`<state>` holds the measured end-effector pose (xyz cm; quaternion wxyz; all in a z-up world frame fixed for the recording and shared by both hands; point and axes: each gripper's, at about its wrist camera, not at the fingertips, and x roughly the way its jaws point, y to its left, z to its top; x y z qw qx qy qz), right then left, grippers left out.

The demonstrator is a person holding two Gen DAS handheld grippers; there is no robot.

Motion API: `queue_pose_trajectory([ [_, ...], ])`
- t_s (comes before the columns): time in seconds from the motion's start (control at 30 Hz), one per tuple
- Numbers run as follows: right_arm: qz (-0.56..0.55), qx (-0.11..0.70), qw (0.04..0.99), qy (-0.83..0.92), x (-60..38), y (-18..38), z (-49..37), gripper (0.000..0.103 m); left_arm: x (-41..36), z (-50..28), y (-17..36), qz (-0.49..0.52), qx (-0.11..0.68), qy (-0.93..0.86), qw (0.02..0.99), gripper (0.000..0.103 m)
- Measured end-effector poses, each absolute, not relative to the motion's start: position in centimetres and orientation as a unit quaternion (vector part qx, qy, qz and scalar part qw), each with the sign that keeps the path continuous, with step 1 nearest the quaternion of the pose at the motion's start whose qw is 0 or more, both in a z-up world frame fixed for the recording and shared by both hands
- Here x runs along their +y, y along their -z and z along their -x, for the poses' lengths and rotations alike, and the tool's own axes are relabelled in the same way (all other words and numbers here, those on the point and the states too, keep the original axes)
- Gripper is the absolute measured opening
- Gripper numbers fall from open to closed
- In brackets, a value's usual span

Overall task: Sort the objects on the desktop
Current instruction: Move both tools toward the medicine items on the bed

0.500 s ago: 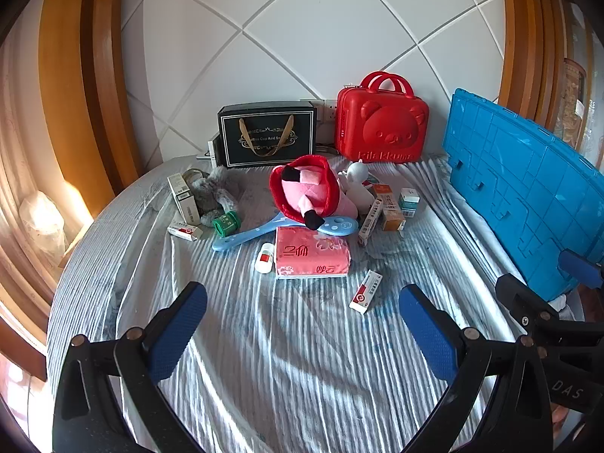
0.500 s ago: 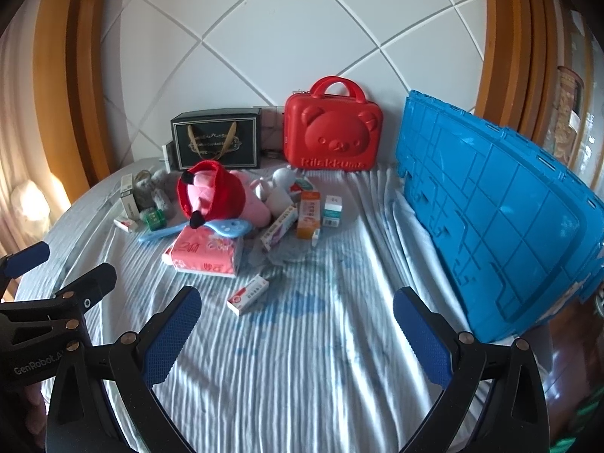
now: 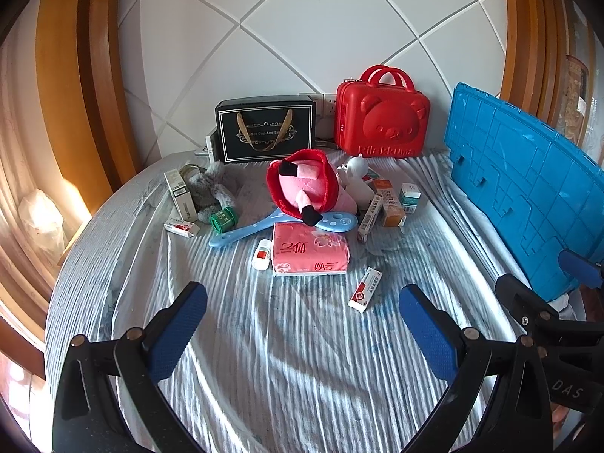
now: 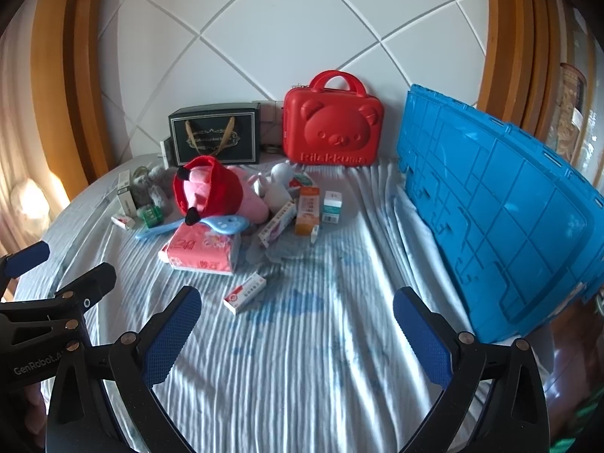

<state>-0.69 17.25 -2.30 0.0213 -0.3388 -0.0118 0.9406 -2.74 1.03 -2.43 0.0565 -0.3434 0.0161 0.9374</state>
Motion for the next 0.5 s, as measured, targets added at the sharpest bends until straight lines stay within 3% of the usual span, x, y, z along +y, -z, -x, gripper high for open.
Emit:
queue_pose_trajectory([
  [0.5,0.366,-0.013,0.004,-0.931,17.3,4.2,3.2,0.103,1.1,5.2,4.3,0.372,0.025,-0.925,0.076,0.103],
])
